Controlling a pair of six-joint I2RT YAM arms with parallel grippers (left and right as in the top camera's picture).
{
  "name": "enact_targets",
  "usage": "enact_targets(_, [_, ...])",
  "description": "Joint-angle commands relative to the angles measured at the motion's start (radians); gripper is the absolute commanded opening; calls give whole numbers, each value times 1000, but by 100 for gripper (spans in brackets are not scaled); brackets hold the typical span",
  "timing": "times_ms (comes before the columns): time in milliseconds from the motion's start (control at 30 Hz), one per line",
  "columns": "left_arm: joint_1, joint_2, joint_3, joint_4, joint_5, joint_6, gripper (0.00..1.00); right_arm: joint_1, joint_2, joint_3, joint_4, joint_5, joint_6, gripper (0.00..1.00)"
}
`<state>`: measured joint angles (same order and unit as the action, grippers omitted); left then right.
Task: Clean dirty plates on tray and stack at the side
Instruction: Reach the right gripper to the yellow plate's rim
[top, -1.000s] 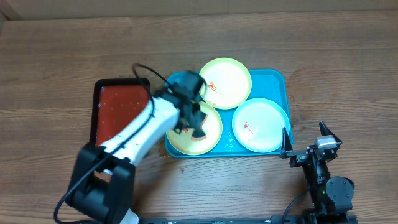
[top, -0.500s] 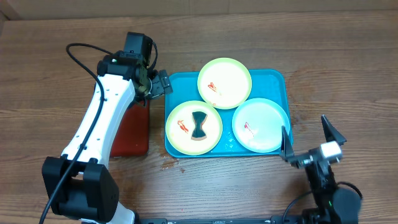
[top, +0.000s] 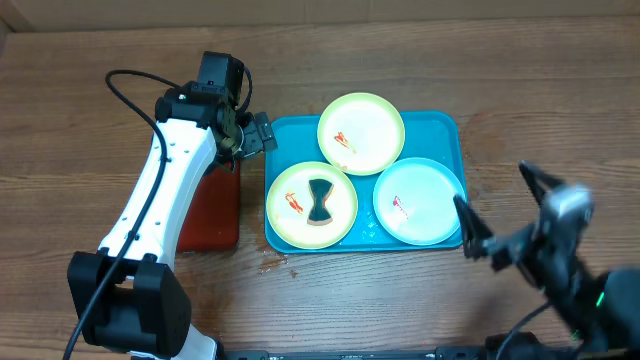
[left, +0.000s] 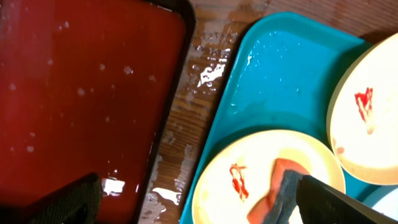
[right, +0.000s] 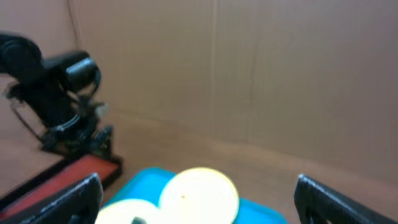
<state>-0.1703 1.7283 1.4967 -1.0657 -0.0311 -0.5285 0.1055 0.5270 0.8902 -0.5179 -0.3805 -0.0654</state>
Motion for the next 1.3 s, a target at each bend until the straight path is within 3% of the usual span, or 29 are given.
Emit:
enact_targets(0, [0,-8,13,0,6,4,100,3,287,225,-124,-289,44,100])
enact_targets(133, [0,-8,13,-6,6,5,100,5,530,311,-91,-568,84,100])
enact_targets(200, [0,-8,13,-12,6,5,100,8,645,312,2,-579,238,100])
enact_targets(233, [0,-8,13,-13,6,5,100,12,691,312,26,-557,308,100])
enact_targets(300, [0,-8,13,-11,6,5,100,32,792,315,37,-519,372,75])
enact_targets(367, [0,-8,13,-8,6,5,100,69,892,334,-12,-473,377,64])
enact_targets(567, [0,-8,13,-8,6,4,100,204,1148,470,-269,-101,373,64])
enact_targets(633, [0,-8,13,-8,6,4,100,247,1216,493,-287,-69,338,64])
enact_targets(867, [0,-8,13,-14,30,5,100,348,1355,492,-270,143,319,61])
enact_targets(1033, [0,-8,13,-16,61,5,100,360,1396,492,-276,145,235,51])
enact_targets(1267, [-2,4,12,-15,151,46,100,360,1444,489,-319,144,232,44])
